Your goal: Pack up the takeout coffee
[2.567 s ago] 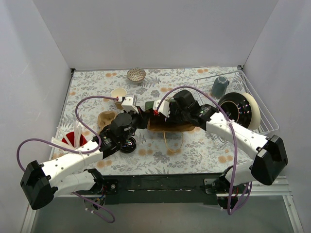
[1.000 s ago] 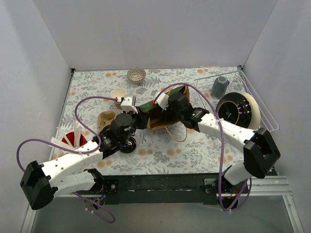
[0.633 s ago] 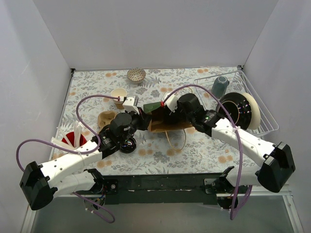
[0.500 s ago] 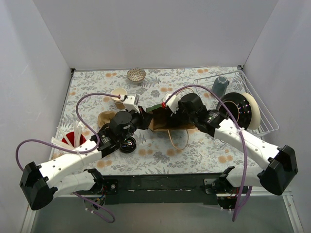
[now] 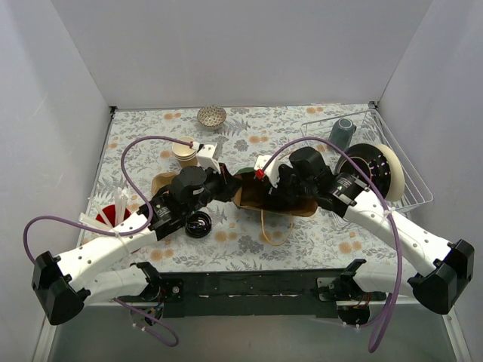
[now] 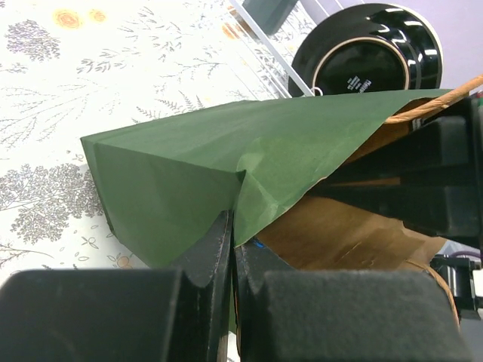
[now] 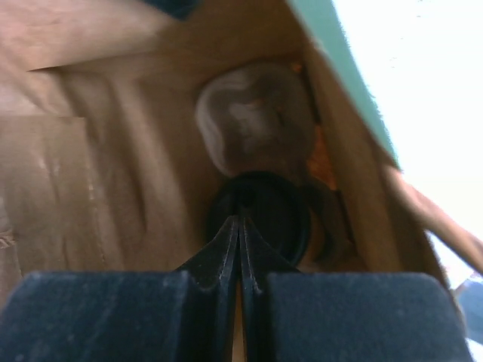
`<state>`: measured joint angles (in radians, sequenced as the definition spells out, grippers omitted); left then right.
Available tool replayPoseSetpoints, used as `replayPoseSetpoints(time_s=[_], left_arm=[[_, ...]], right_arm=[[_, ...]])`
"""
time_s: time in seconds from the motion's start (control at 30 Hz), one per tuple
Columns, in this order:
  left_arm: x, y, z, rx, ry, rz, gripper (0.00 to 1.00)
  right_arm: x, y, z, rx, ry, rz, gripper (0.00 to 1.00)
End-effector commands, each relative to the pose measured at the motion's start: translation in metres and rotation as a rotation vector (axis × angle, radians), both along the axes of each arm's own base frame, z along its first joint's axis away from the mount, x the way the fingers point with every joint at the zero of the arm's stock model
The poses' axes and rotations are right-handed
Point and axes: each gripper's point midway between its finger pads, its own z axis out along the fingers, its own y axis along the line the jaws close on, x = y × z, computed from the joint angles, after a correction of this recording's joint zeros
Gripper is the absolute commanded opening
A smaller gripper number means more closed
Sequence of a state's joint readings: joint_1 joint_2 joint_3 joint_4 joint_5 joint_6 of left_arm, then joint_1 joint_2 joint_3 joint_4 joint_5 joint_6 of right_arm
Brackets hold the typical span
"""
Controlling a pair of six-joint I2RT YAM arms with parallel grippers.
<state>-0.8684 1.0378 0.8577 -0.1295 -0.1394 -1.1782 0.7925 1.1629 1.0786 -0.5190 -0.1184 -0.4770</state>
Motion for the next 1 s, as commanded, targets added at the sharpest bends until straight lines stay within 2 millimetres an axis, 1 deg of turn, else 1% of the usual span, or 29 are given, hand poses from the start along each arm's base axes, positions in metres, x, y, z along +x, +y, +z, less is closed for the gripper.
replayPoseSetpoints(time_s=[0.0, 0.07, 0.13, 0.2, 0.3, 0.4, 0.5, 0.67, 0.77, 0.8, 0.9, 0.97], left_arm=[[-0.007, -0.006, 0.020, -0.035, -0.040, -0.052, 0.00], [-0.006, -0.006, 0.018, -0.026, -0.028, -0.048, 0.00], [-0.005, -0.008, 0.013, -0.008, -0.017, -0.052, 0.00], [-0.006, -0.007, 0.013, -0.004, -0.019, -0.053, 0.00], [-0.005, -0.006, 0.012, 0.001, -0.018, -0.048, 0.00], [-0.004, -0.008, 0.010, 0.007, -0.011, -0.052, 0.00], [-0.004, -0.009, 0.010, 0.007, -0.007, -0.051, 0.00], [-0.004, -0.008, 0.008, 0.011, -0.008, -0.049, 0.00], [-0.005, -0.006, 0.005, 0.015, -0.008, -0.048, 0.00], [-0.005, -0.005, 0.007, 0.013, -0.012, -0.046, 0.00], [-0.007, -0.003, 0.004, 0.016, -0.011, -0.047, 0.00], [-0.009, -0.002, 0.003, 0.013, -0.009, -0.053, 0.00]], right_arm=[[-0.014, 0.004, 0.000, -0.005, 0.019, 0.055, 0.08], [-0.013, 0.004, -0.005, -0.034, 0.009, 0.061, 0.07], [-0.010, 0.004, -0.008, -0.049, -0.019, 0.056, 0.07], [-0.005, 0.003, -0.009, -0.071, -0.048, 0.048, 0.06], [-0.003, 0.004, -0.017, -0.115, -0.057, 0.054, 0.04], [-0.003, 0.004, -0.029, -0.159, -0.068, 0.071, 0.04], [0.010, -0.004, -0.039, -0.239, -0.105, 0.025, 0.01], [0.025, -0.008, -0.043, -0.303, -0.156, -0.006, 0.01], [0.031, -0.016, -0.055, -0.365, -0.162, -0.035, 0.01], [0.033, -0.022, -0.059, -0.395, -0.166, -0.053, 0.01], [0.037, -0.032, -0.060, -0.427, -0.182, -0.108, 0.01], [0.036, -0.039, -0.065, -0.444, -0.175, -0.137, 0.01]])
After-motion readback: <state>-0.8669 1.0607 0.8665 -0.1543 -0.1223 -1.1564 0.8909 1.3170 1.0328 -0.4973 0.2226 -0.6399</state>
